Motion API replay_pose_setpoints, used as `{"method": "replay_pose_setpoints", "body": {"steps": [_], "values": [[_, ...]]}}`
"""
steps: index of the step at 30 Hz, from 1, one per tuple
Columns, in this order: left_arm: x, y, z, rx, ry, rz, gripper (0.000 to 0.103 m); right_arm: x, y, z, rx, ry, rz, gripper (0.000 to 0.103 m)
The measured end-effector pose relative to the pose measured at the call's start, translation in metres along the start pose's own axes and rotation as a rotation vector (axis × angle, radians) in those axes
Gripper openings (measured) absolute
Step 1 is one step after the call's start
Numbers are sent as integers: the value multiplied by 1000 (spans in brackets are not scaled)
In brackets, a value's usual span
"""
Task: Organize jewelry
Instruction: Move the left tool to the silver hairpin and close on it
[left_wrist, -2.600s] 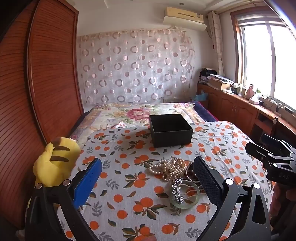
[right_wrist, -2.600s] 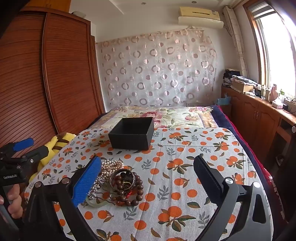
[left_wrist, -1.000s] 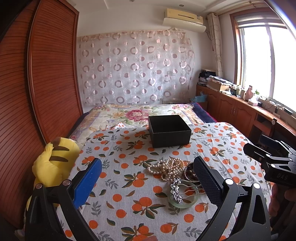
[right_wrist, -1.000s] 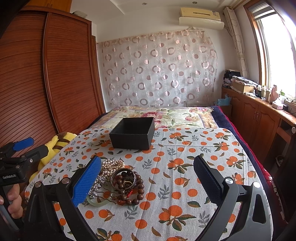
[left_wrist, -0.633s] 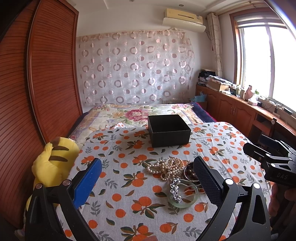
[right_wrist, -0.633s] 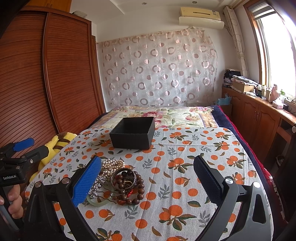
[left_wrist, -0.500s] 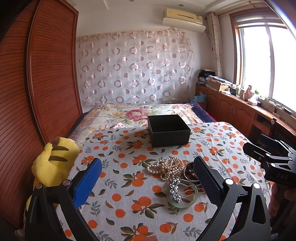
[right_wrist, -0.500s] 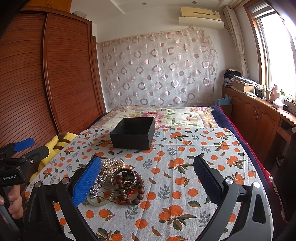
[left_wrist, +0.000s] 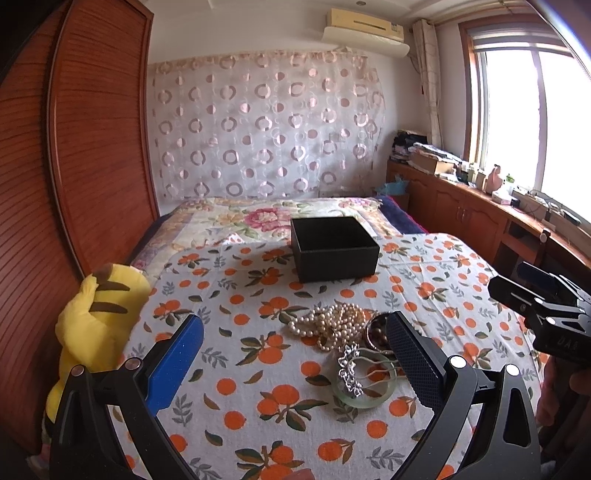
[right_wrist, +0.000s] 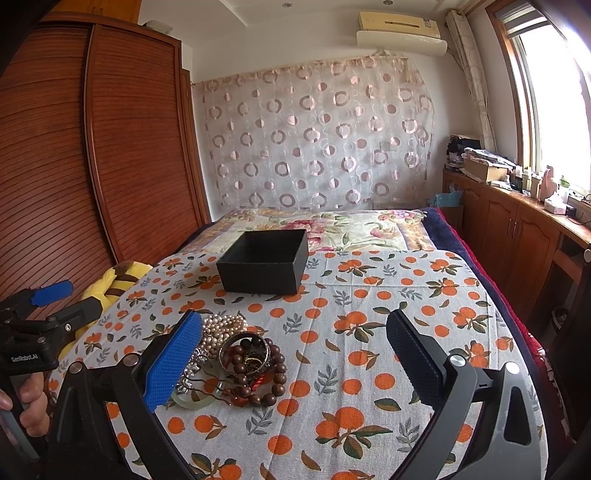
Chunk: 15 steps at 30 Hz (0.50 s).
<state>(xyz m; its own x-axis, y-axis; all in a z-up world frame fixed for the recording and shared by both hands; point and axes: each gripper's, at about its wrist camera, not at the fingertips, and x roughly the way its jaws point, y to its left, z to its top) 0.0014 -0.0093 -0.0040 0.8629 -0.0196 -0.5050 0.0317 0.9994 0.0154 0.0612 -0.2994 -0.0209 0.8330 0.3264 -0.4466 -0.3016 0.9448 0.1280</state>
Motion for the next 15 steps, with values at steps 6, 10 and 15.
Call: {"method": "replay_pose_setpoints", "body": {"steps": [6, 10, 15], "values": [[19, 4, -12, -1, 50, -27, 96, 10, -5, -8, -7, 26, 7, 100], [33, 7, -20, 0, 98, -57, 96, 16, -9, -14, -16, 42, 20, 100], [53, 6, -31, 11, 161, -112, 96, 20, -15, -22, -29, 65, 35, 100]]}}
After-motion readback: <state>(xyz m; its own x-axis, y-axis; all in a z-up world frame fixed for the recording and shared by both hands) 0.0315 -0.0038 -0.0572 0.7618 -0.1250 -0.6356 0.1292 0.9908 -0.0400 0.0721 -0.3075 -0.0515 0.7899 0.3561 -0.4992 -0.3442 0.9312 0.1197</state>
